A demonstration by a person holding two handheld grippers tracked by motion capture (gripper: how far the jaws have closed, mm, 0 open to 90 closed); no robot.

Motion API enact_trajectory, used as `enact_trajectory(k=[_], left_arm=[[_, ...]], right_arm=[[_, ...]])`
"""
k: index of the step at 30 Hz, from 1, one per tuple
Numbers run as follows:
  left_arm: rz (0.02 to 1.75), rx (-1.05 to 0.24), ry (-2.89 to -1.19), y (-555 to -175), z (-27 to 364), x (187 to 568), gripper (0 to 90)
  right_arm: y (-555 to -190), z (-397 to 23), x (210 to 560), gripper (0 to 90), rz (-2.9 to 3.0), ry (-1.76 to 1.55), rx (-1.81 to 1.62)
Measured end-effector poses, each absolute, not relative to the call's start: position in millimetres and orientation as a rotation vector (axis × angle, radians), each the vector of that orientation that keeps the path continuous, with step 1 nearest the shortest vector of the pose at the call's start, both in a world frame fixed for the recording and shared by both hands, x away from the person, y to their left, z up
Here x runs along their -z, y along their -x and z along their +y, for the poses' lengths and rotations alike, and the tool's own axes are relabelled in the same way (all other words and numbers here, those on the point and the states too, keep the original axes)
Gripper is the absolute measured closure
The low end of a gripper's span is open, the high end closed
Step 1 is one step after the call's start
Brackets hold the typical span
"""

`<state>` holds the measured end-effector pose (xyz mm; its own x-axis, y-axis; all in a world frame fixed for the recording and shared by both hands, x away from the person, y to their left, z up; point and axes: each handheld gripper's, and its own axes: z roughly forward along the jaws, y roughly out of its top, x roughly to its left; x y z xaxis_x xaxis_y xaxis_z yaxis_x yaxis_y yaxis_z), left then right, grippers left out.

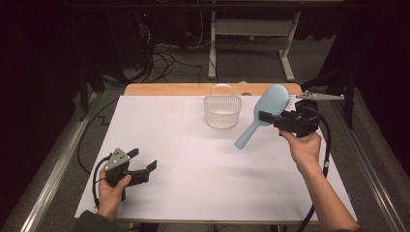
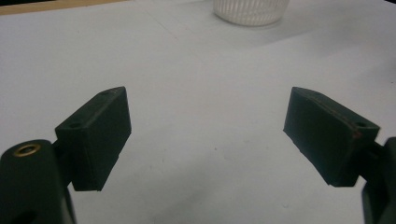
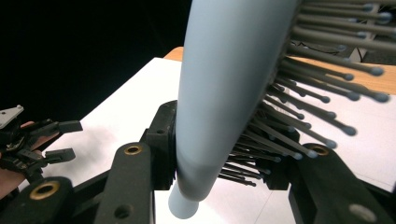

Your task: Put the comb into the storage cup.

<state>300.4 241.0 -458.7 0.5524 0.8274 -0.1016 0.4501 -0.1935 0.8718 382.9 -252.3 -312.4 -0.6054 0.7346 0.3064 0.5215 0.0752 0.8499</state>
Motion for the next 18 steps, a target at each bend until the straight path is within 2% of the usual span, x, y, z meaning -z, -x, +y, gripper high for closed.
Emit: enact_trajectory(k=[18], left_arm=[[1.051,-0.498,-1.824,-299,242,459,15.9]], right_arm=[[-394,-248,302,56.8,2.133,-1.277,-1.533]])
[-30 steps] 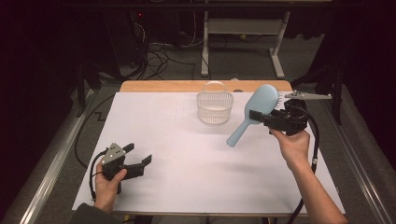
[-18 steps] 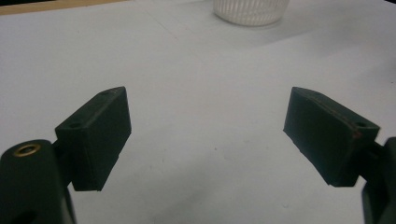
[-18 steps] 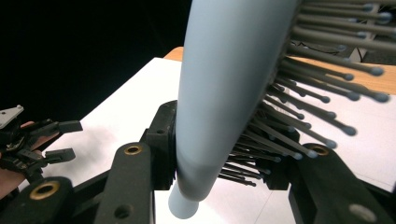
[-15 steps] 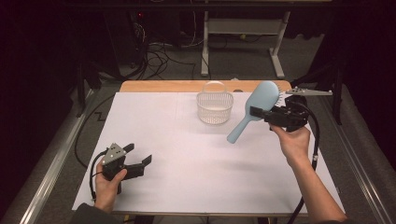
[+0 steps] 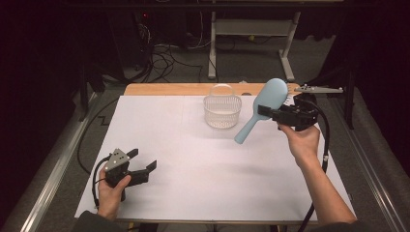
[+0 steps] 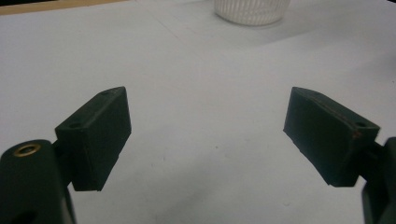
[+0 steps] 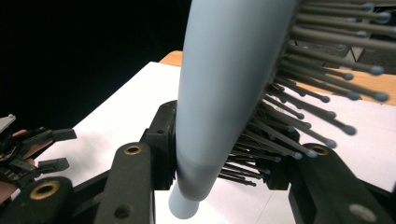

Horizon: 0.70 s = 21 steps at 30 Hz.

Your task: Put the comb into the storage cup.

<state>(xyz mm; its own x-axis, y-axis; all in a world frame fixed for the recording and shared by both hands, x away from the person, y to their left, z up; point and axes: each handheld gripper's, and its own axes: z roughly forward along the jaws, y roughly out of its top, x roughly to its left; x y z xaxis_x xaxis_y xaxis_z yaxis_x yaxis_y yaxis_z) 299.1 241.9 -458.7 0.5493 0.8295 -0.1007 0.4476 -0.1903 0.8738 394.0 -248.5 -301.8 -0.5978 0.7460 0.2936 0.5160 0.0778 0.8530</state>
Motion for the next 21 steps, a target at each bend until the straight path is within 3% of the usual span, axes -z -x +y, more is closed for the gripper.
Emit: enact_trajectory(k=[21], left_arm=[[1.057,-0.498,-1.824,-300,242,460,15.9]], right_arm=[[-411,-245,286,56.8,2.105,-1.286,-1.525]])
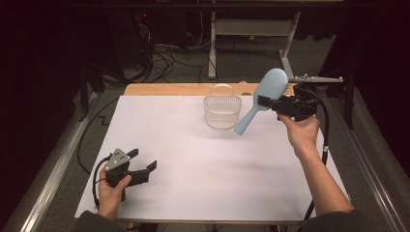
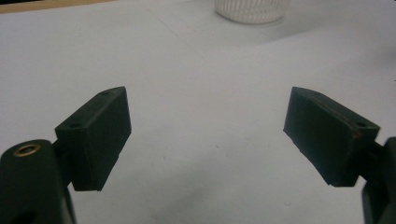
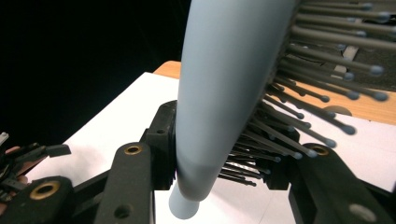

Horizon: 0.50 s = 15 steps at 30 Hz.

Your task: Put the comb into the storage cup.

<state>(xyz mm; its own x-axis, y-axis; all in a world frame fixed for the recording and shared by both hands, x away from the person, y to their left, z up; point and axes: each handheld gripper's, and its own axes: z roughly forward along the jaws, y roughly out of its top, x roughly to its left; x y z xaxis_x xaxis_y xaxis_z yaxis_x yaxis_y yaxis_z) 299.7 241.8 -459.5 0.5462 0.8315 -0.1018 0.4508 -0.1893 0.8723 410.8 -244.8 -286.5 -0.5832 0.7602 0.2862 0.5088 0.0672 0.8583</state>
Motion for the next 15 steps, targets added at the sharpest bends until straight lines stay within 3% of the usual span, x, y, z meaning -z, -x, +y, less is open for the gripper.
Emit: enact_trajectory(k=[15], left_arm=[[1.054,-0.503,-1.827,-299,242,459,15.9]], right_arm=[[-427,-236,279,56.8,2.089,-1.302,-1.501]])
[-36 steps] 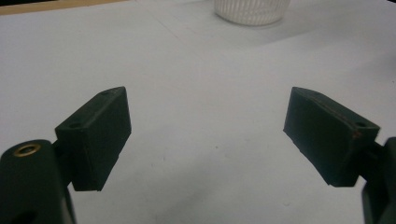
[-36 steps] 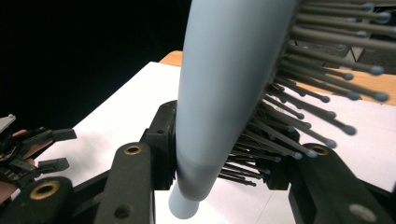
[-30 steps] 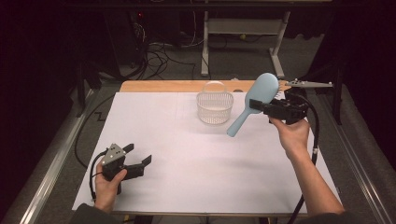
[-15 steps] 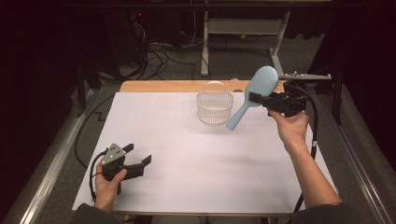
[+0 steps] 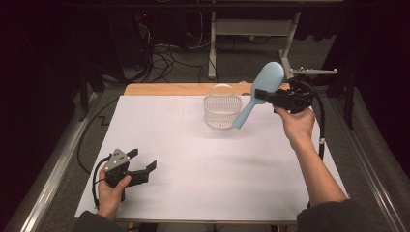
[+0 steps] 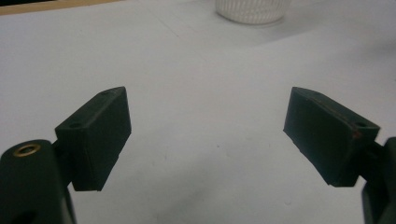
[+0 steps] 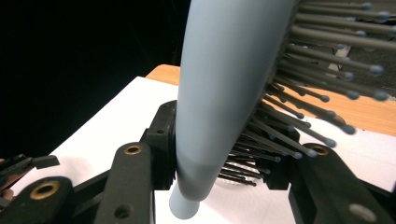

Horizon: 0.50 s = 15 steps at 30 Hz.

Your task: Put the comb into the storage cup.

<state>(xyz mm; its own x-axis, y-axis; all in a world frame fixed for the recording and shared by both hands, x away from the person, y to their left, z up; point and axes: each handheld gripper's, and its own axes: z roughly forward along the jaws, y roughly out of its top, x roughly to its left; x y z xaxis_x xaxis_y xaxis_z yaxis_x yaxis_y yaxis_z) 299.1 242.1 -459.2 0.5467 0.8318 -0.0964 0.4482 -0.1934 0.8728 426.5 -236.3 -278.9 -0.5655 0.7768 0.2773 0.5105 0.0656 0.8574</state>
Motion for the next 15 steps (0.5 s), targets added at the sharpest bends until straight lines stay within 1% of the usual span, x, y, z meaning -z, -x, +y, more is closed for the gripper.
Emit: enact_trajectory(k=[15], left_arm=[[1.053,-0.507,-1.826,-299,242,459,15.9]], right_arm=[[-440,-220,274,56.8,2.092,-1.298,-1.48]])
